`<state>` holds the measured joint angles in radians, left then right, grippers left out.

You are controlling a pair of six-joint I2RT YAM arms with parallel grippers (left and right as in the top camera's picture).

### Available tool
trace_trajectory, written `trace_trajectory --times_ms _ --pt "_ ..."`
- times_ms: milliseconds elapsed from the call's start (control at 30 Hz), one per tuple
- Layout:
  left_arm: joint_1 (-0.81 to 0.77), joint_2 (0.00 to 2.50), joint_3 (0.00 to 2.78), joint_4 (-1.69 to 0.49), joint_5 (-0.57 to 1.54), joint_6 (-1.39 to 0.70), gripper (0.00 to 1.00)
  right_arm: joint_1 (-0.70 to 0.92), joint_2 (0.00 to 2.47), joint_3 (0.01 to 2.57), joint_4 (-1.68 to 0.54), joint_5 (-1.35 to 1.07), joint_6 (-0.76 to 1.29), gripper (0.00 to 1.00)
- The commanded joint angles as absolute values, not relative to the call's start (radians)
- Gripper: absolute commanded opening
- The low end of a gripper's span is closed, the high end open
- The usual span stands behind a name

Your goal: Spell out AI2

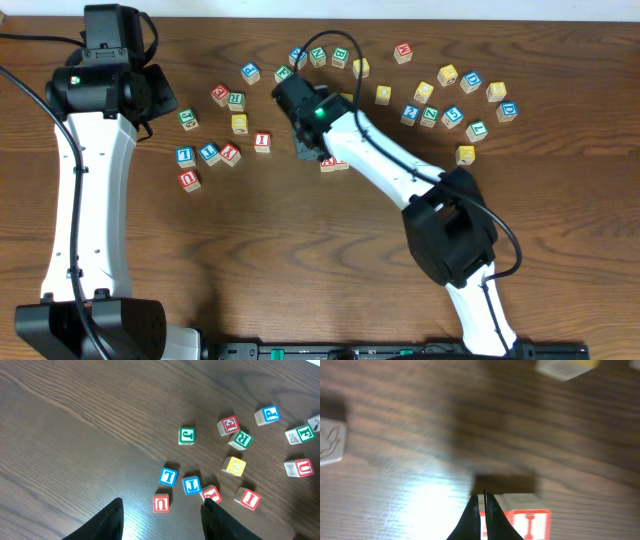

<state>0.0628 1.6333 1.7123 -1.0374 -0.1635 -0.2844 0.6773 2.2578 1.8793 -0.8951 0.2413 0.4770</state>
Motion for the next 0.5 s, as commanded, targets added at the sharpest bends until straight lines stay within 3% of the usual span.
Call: trace_trajectory --times_ms 0,467 --pt "0.064 1.646 1.703 -1.042 -0.165 -0.290 0.49 0.631 2.228 1.897 -0.910 0.260 0.525 0.01" --pt "0.064 1.646 1.703 -1.047 -0.165 -0.290 0.49 0.564 2.228 1.745 -0.809 0.173 0.536 0.01"
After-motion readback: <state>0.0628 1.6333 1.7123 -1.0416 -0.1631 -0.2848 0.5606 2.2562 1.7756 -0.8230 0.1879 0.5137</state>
